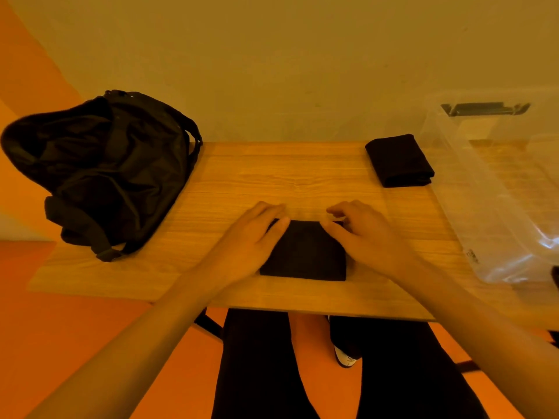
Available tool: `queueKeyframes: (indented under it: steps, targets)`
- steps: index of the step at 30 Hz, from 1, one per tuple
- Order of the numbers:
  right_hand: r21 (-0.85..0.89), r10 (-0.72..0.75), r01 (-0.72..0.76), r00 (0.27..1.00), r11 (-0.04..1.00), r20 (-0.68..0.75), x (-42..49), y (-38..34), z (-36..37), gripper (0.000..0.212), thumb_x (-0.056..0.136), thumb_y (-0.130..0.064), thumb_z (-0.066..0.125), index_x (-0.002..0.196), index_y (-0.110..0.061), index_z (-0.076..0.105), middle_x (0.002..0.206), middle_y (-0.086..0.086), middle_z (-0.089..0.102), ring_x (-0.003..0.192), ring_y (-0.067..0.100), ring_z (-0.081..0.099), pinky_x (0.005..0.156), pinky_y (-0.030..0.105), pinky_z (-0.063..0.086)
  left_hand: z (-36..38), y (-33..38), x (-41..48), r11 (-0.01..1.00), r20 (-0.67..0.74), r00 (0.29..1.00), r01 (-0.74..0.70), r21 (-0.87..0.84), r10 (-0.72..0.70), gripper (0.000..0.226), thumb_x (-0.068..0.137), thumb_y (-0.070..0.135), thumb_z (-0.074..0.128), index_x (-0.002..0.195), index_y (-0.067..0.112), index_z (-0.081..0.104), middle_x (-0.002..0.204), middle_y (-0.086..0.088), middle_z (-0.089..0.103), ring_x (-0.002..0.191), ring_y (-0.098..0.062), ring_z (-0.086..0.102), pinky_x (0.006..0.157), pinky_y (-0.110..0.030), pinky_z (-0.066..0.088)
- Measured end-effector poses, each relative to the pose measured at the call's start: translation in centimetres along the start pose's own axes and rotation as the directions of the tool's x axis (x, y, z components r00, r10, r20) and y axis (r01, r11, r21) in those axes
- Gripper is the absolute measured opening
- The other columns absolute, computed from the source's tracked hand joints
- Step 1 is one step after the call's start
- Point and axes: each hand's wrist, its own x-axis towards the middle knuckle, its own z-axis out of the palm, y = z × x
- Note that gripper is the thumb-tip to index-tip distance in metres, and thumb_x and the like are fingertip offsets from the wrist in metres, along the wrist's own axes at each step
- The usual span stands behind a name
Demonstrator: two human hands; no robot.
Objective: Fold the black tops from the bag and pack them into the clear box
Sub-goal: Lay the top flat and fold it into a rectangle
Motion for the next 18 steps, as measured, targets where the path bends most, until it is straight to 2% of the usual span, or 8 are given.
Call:
queueKeyframes:
  steps: [2, 4, 6, 8, 11, 14, 18]
  targets:
    - [-0.037, 0.098, -0.096, 0.992, 0.995, 0.075, 1.3, -0.5, -0.9, 0.043, 0.098, -0.048, 0.056, 0.132, -0.021, 0.057, 0.126, 0.000, 0.056, 0.112, 0.013, 0.054, 0.087, 0.027, 0.046, -1.1, 0.0, 1.7, 0.998, 0.050, 0.997, 0.053, 0.034, -0.054, 0.048, 0.103, 0.049, 0.048, 0.143, 0.023, 0.054, 0.133, 0.007, 0.056, 0.121, -0.008, 0.053, 0.101, -0.027, 0.045]
    - [-0.011, 0.181, -0.182, 0.967, 0.983, 0.182, 2.5, -0.8, -1.6, 0.036, 0.096, -0.044, 0.061, 0.125, -0.022, 0.060, 0.121, -0.002, 0.056, 0.107, 0.012, 0.053, 0.083, 0.026, 0.044, -2.1, 0.0, 3.0, 0.994, 0.135, 0.985, 0.110, -0.002, -0.109, 0.041, 0.098, 0.045, 0.060, 0.133, 0.024, 0.061, 0.123, 0.008, 0.060, 0.111, -0.007, 0.056, 0.088, -0.023, 0.047]
    - [0.069, 0.217, -0.244, 0.936, 0.967, 0.278, 3.3, -0.8, -2.2, 0.027, 0.094, -0.040, 0.066, 0.117, -0.024, 0.061, 0.116, -0.005, 0.058, 0.100, 0.009, 0.053, 0.078, 0.025, 0.043, -2.8, -0.1, 3.9, 0.984, 0.222, 0.963, 0.169, -0.065, -0.150, 0.037, 0.095, 0.041, 0.067, 0.128, 0.024, 0.064, 0.117, 0.010, 0.062, 0.107, -0.006, 0.058, 0.083, -0.020, 0.046]
    - [0.071, 0.211, -0.248, 0.918, 0.966, 0.337, 3.8, -0.9, -2.8, 0.024, 0.092, -0.039, 0.069, 0.109, -0.026, 0.061, 0.111, -0.007, 0.058, 0.095, 0.008, 0.052, 0.076, 0.024, 0.043, -3.1, -0.4, 4.4, 0.975, 0.272, 0.947, 0.201, -0.091, -0.170, 0.034, 0.092, 0.039, 0.071, 0.123, 0.024, 0.067, 0.117, 0.008, 0.065, 0.110, -0.007, 0.059, 0.086, -0.023, 0.048]
    - [0.004, 0.197, -0.221, 0.880, 0.975, 0.433, 4.3, -0.9, -3.5, 0.026, 0.087, -0.041, 0.074, 0.105, -0.027, 0.062, 0.110, -0.008, 0.057, 0.098, 0.009, 0.051, 0.083, 0.027, 0.043, -3.5, -0.7, 5.0, 0.971, 0.350, 0.916, 0.231, -0.067, -0.194, 0.037, 0.087, 0.038, 0.077, 0.121, 0.026, 0.068, 0.116, 0.004, 0.065, 0.110, -0.011, 0.059, 0.096, -0.033, 0.050]
    - [-0.056, 0.186, -0.182, 0.851, 0.982, 0.490, 4.5, -1.2, -3.9, 0.034, 0.087, -0.040, 0.074, 0.113, -0.020, 0.065, 0.113, -0.004, 0.060, 0.102, 0.011, 0.053, 0.087, 0.027, 0.044, -4.1, -0.7, 5.2, 0.975, 0.413, 0.893, 0.217, -0.045, -0.180, 0.040, 0.084, 0.036, 0.080, 0.120, 0.025, 0.068, 0.114, 0.004, 0.066, 0.108, -0.012, 0.061, 0.092, -0.030, 0.051]
    - [-0.081, 0.181, -0.162, 0.842, 0.983, 0.509, 4.4, -1.3, -3.8, 0.036, 0.087, -0.036, 0.074, 0.114, -0.012, 0.069, 0.114, 0.005, 0.065, 0.102, 0.016, 0.057, 0.082, 0.026, 0.044, -4.6, -0.7, 5.2, 0.985, 0.470, 0.872, 0.171, -0.033, -0.136, 0.032, 0.085, 0.035, 0.079, 0.111, 0.018, 0.075, 0.111, -0.005, 0.072, 0.106, -0.020, 0.064, 0.098, -0.041, 0.051]
